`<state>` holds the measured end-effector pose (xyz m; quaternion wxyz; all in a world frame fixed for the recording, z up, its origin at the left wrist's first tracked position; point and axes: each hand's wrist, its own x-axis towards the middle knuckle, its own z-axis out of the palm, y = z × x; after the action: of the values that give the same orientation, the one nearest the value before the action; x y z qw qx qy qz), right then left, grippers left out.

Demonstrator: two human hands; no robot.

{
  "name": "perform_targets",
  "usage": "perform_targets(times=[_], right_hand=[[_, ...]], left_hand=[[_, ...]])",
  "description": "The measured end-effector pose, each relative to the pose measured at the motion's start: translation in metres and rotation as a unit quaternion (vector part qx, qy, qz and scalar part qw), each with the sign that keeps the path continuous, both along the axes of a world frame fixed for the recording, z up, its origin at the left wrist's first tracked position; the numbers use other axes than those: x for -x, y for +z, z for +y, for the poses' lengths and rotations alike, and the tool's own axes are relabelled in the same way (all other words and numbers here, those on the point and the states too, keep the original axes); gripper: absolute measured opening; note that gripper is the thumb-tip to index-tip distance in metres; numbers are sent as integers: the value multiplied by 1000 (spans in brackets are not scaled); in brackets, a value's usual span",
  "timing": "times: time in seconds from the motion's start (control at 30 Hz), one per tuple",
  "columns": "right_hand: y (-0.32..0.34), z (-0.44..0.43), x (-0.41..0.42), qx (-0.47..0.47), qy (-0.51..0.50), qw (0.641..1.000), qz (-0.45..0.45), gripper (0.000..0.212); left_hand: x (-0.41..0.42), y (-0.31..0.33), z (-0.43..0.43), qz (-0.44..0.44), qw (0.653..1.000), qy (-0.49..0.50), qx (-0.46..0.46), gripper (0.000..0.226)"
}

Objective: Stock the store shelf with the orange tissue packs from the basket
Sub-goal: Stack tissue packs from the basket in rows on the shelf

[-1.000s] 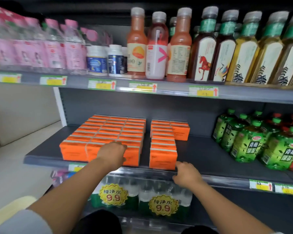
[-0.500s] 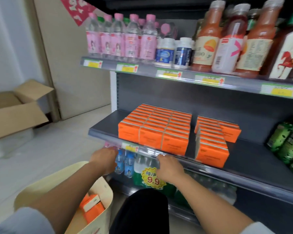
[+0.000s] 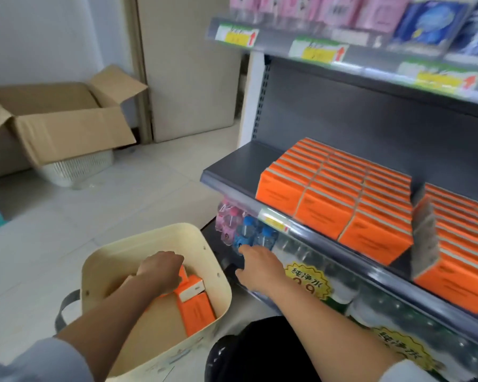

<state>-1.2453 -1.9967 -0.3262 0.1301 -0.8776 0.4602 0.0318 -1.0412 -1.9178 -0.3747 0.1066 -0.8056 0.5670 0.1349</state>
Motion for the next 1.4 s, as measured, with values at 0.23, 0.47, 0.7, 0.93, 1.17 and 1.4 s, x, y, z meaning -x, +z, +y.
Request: perform_targets(times=[0.23,0.47,0.7,0.93,1.17,1.4], right_hand=[[-43,-14,-43,-53,42,997,27,40],[-83,-22,-68,-106,55,992,44,39],[-107,-27,-80,-141,55,987,58,41],[-117,-28,-89,-149,86,982,72,42],[-122,-31,-93,-161,91,981,65,34],[-121,-38,-106,-270,-51,961,-35,43]], left_hand=[[-25,-59,6,-15,996,54,-74,33],[-48,-133,17,15,988,98,-118,55],[-76,-189,13,112,970,187,-109,67],[-98,-257,9,172,952,248,-61,70],[-109,-268,-9,191,935,296,49,49],[-71,-209,-2,155,899,264,313,10]])
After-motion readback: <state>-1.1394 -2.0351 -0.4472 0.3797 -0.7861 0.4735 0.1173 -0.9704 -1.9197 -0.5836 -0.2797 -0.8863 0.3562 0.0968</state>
